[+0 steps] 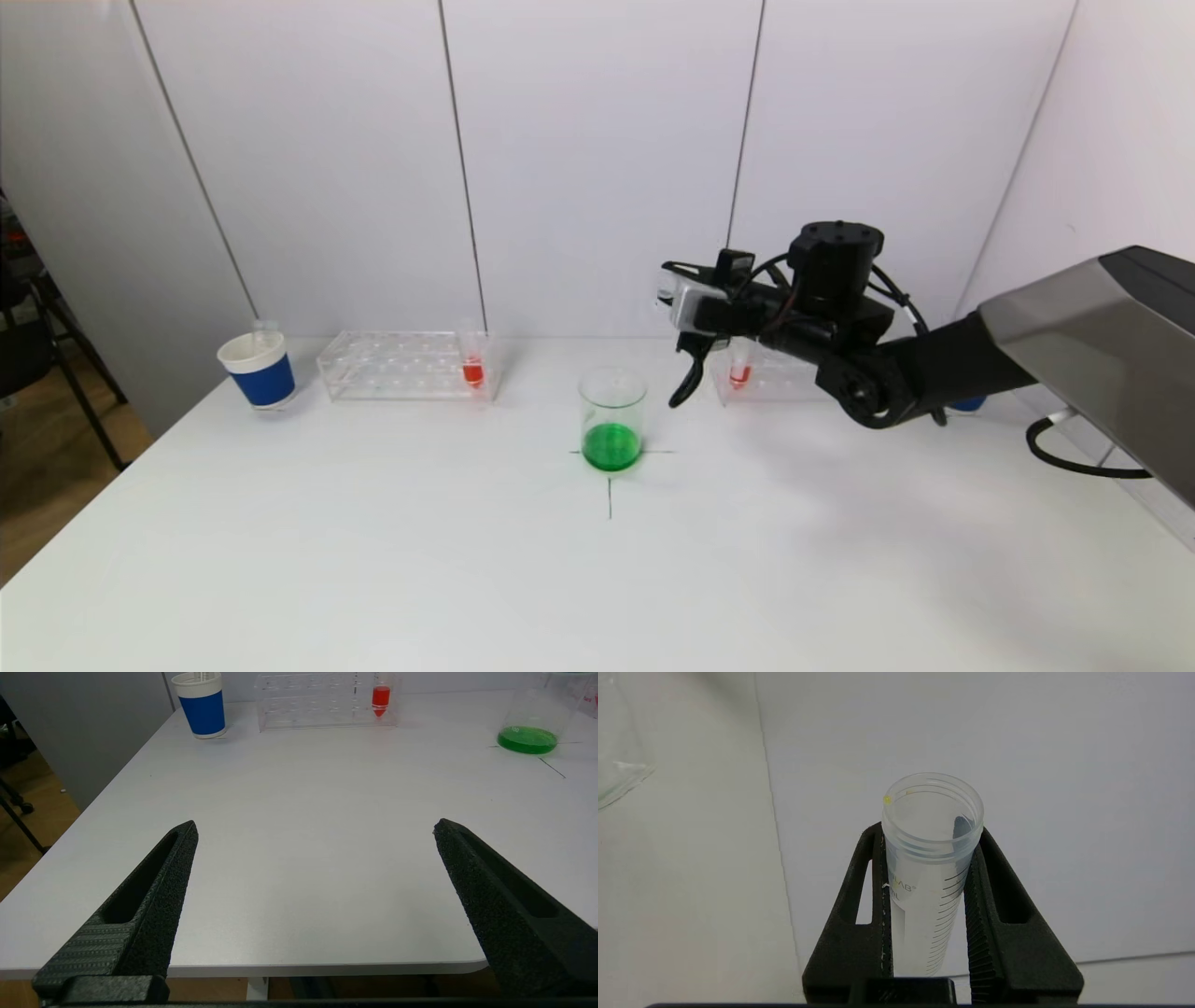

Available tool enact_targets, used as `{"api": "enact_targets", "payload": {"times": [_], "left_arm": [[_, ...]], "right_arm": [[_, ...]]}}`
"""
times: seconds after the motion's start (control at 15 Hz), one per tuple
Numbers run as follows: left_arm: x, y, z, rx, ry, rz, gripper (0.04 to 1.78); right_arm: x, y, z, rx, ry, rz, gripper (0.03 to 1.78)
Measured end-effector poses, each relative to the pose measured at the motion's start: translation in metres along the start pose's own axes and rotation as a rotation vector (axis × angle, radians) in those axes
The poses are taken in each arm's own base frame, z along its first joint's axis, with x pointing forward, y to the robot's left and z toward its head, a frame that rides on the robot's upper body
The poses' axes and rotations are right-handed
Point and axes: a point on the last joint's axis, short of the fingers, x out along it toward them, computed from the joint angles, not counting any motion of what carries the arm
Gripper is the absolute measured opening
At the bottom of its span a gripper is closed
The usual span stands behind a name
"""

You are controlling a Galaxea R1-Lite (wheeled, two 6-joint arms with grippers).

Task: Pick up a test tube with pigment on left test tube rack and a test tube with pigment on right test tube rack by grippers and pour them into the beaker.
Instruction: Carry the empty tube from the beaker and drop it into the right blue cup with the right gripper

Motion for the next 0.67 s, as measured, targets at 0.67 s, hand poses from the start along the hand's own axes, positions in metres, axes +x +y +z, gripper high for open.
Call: {"api": "enact_targets", "payload": {"times": [0.67], "left_arm": [[0.0,0.0,0.0,0.0,0.0,0.0,1.76]], "right_arm": [[-0.035,-0.053,-0.005,0.514,0.159,-0.127,0.5]]}}
